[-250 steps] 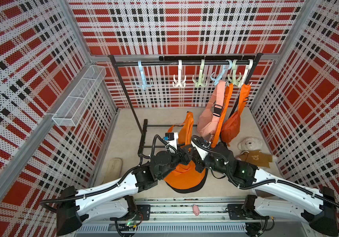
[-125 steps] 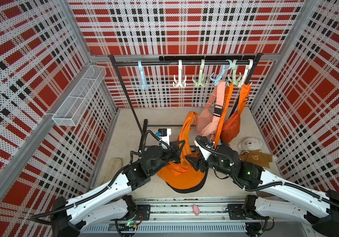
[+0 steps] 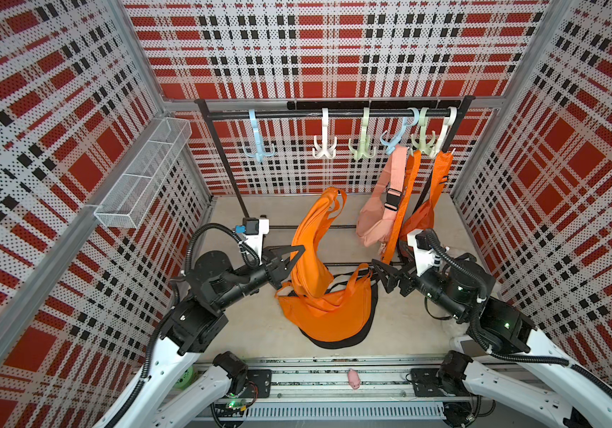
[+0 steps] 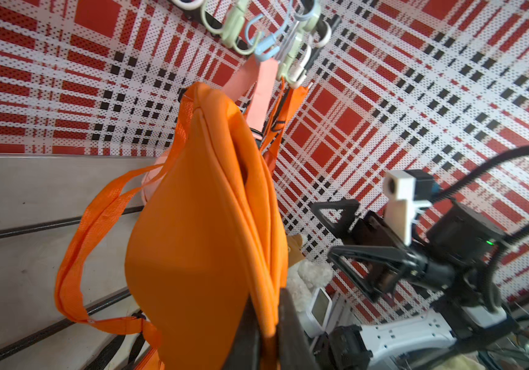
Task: Hang the bag on a hook
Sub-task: Pick up the bag from the bag, then hang the bag on the hook.
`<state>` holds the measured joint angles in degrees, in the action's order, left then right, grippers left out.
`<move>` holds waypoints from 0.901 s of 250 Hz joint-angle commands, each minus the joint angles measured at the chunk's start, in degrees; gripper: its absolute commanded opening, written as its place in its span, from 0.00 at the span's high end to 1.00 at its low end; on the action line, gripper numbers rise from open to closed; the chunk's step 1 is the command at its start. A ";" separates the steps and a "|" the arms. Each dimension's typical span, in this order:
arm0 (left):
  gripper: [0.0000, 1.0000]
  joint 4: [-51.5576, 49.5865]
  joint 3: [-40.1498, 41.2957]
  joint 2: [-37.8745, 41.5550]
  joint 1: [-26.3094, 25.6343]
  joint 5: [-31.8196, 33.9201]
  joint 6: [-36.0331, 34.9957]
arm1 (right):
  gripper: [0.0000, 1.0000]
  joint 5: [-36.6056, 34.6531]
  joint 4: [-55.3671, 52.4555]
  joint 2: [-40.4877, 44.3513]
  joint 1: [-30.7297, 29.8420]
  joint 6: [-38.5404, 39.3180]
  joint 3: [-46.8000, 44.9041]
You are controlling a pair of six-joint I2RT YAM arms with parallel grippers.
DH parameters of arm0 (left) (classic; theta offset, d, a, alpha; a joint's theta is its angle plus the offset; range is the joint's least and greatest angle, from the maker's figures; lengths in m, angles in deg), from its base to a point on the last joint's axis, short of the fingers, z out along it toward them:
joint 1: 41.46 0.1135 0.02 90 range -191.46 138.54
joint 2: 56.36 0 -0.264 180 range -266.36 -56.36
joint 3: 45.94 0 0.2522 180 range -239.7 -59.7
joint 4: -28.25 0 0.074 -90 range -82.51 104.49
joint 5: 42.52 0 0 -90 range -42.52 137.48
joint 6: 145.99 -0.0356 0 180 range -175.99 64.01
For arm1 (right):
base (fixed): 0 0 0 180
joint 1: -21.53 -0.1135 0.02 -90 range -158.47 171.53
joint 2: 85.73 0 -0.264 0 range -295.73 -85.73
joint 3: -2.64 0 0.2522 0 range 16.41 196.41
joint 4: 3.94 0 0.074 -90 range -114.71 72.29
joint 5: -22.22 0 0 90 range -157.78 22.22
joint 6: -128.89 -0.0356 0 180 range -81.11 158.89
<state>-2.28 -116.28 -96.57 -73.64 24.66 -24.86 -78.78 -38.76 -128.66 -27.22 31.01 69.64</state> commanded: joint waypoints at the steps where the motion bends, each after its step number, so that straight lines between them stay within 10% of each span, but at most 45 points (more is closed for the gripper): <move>1: 1.00 -2.70 -2.67 1.61 0.45 -4.73 -2.03 | 0.00 2.02 0.11 -2.25 0.61 1.79 1.08; 225: 1.00 1.97 -1.18 9.00 0.12 -7.17 4.37 | 0.00 15.64 37.89 -26.92 8.07 -7.45 3.37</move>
<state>-3.05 -118.16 -88.85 -73.62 17.46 -21.76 -63.83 -10.50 -152.77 -19.15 25.55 69.49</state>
